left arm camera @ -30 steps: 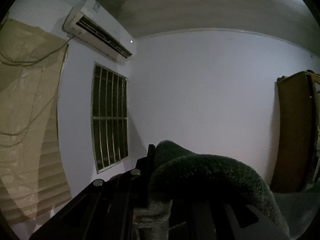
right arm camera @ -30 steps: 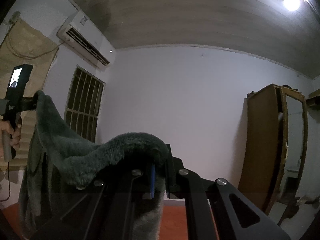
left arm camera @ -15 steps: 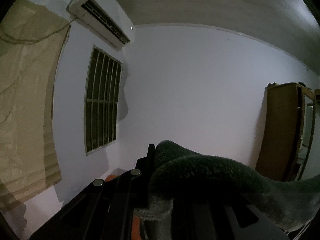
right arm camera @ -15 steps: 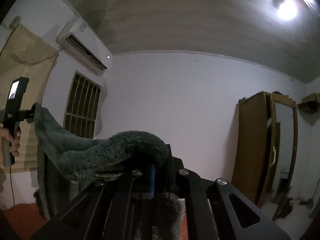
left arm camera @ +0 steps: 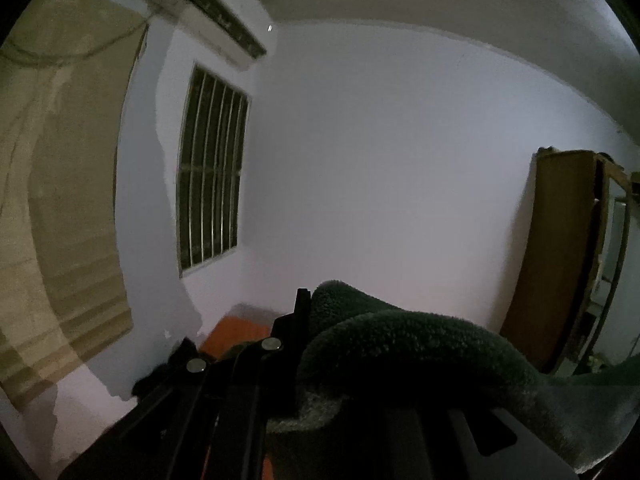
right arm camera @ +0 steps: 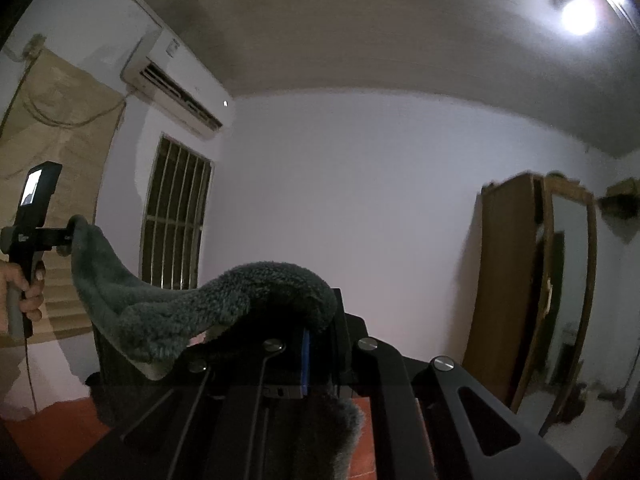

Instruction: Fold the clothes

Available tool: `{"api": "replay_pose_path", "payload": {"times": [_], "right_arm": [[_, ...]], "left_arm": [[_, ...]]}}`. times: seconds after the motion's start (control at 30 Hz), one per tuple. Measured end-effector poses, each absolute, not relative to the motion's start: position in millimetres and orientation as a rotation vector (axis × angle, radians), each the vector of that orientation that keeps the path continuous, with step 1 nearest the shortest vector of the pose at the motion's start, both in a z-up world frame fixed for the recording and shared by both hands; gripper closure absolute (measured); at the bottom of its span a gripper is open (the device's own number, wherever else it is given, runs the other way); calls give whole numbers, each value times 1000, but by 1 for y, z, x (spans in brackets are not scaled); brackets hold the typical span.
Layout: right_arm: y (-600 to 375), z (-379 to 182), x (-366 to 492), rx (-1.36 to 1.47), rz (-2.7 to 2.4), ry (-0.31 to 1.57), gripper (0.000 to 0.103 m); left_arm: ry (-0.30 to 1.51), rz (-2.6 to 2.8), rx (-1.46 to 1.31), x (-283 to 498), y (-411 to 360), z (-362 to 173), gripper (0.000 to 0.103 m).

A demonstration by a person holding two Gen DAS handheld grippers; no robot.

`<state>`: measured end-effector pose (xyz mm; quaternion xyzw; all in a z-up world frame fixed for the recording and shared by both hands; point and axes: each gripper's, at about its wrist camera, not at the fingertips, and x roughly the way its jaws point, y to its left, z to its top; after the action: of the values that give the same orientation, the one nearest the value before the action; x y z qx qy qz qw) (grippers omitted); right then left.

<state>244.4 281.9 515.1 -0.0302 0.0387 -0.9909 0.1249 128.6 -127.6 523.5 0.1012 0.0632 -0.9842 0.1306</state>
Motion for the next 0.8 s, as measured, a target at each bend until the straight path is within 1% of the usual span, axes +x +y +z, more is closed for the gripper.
{"api": "replay_pose_path", "payload": {"times": [0.13, 0.23, 0.43, 0.6, 0.63, 0.8], "right_arm": [[272, 502, 221, -4, -2881, 98, 97], [261, 486, 191, 48, -2878, 102, 97], [243, 437, 107, 200, -2903, 115, 97], [232, 364, 0, 402, -2907, 119, 97], [230, 353, -18, 428, -2907, 123, 97], [218, 263, -130, 588, -2895, 135, 97]], "left_arm": [[221, -2814, 399, 97, -137, 494, 95], [216, -2776, 470, 61, -145, 467, 95], [151, -2715, 587, -18, -157, 388, 95], [85, -2658, 752, -106, -170, 299, 95], [83, -2643, 796, -132, -174, 274, 95], [74, -2579, 891, -220, -187, 183, 95]]}}
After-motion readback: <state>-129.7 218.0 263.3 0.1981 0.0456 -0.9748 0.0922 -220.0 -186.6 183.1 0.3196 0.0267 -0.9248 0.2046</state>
